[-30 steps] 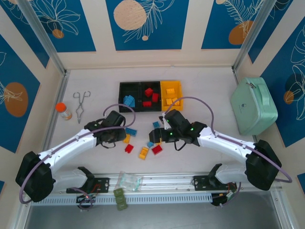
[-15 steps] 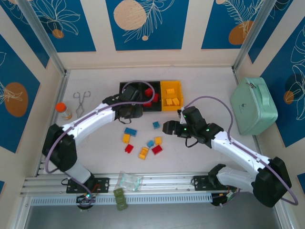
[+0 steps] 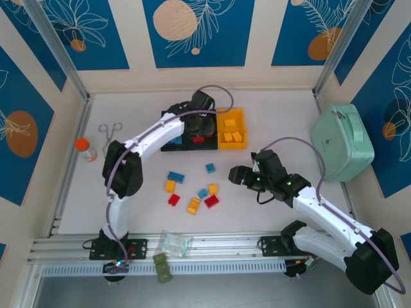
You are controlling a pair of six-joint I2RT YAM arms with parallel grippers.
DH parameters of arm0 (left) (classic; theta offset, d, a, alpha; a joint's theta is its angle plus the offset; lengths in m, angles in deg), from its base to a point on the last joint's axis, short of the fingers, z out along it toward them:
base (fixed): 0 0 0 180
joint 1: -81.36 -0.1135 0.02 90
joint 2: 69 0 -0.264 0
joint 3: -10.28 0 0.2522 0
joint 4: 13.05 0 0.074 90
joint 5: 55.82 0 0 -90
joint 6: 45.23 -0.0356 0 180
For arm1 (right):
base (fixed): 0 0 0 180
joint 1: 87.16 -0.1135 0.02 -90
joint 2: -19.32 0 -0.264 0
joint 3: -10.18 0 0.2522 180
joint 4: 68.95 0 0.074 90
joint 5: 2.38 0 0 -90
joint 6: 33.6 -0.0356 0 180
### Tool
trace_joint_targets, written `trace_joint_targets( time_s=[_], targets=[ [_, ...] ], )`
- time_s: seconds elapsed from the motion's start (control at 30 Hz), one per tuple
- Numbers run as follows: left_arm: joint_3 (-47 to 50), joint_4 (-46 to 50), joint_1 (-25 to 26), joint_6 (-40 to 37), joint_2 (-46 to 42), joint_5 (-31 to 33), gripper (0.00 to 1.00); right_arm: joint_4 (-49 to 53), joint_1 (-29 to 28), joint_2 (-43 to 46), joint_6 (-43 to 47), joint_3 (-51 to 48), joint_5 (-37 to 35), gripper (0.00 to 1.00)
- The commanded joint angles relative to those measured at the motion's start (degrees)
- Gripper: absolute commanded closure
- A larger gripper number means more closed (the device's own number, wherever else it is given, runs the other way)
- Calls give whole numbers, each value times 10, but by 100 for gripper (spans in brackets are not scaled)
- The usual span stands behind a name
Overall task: Sort the legos into containers by color
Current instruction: Place the lego in the container.
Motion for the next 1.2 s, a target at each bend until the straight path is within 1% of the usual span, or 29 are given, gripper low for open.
trace_joint_targets(
  time_s=[0.0,0.2,0.43,0.53,0.6,0.63,0.7,0.77,1.0,1.17],
  targets=[
    [-69,57,-9,-25,48,9,82,10,4,15,-13,-12,-7,24],
    [-161,98,-21,-36,120,43,82,17,6,25,-11,-20,-9,24],
    [-212,120,-26,-45,165,77,80,19,7,27,-11,-19,-13,24],
    [-224,126,-29,-47,178,85,78,19,7,27,-11,-20,-13,24],
    [-226,126,-30,-48,182,85,73,18,7,27,-12,-20,-13,24],
    [-226,126,-30,-48,183,86,69,18,7,27,-12,-21,-13,24],
    [-226,126,-30,-49,182,90,60,16,7,27,-13,-22,-13,24],
    [-226,126,-30,-49,180,91,54,15,7,27,-13,-22,-12,24],
    [-223,130,-29,-48,158,79,52,16,5,27,-13,-18,-13,24],
    [-169,105,-25,-49,105,55,51,22,-2,22,-13,-14,-19,24]
  ],
)
